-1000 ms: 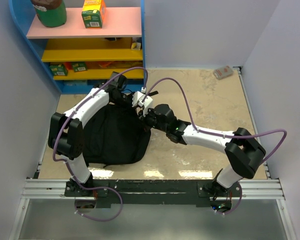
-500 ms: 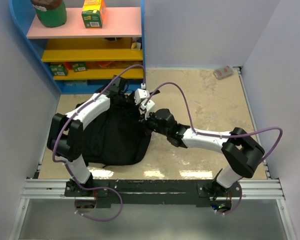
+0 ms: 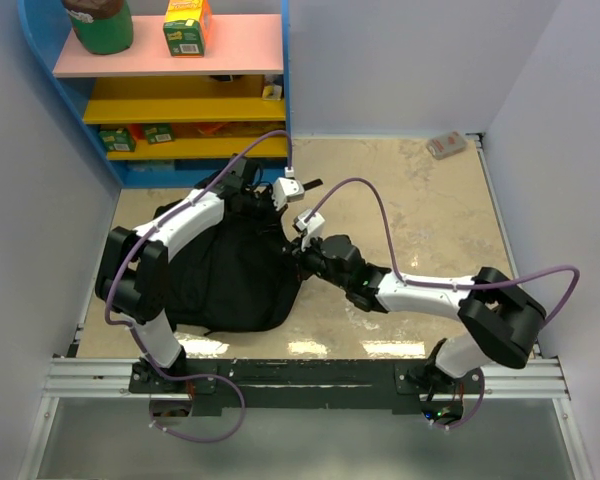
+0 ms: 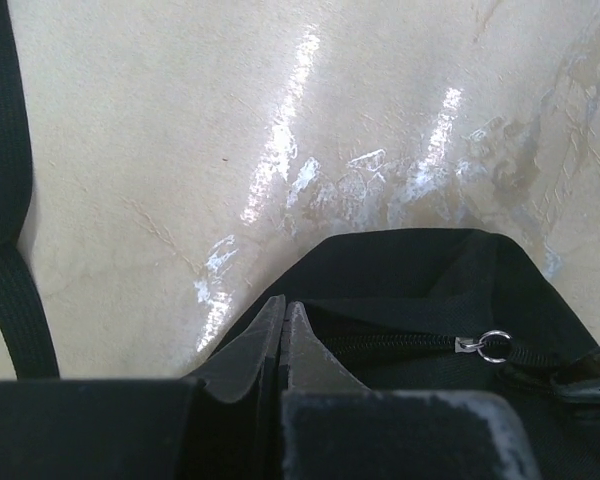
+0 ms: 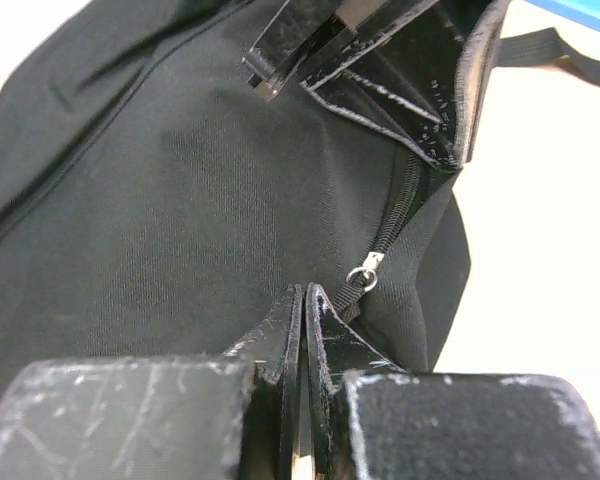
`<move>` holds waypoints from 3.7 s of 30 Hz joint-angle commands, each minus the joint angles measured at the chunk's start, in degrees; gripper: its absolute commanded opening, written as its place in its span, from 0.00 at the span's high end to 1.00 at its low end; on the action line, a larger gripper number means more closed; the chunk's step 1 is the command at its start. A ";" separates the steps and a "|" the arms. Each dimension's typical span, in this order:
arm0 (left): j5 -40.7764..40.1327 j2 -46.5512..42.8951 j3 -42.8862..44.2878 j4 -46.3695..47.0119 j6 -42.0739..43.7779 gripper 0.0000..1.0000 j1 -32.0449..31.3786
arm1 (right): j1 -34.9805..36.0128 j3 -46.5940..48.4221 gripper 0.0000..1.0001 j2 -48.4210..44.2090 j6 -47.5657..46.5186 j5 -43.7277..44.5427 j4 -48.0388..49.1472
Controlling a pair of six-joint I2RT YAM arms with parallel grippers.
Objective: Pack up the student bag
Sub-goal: Adjust the student bag at the center of the board.
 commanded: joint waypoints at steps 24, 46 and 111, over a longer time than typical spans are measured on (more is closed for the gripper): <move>-5.26 -3.96 4.37 15.69 -7.54 1.00 0.96 | 0.66 13.98 0.58 12.96 9.28 8.65 -1.33; -8.08 -3.52 2.87 16.14 -8.69 1.00 1.05 | 1.70 -3.62 0.07 3.61 20.43 13.67 -9.42; -8.26 -7.83 -3.37 16.49 -7.10 1.00 0.44 | 6.10 7.80 0.03 0.82 17.72 -5.67 -5.98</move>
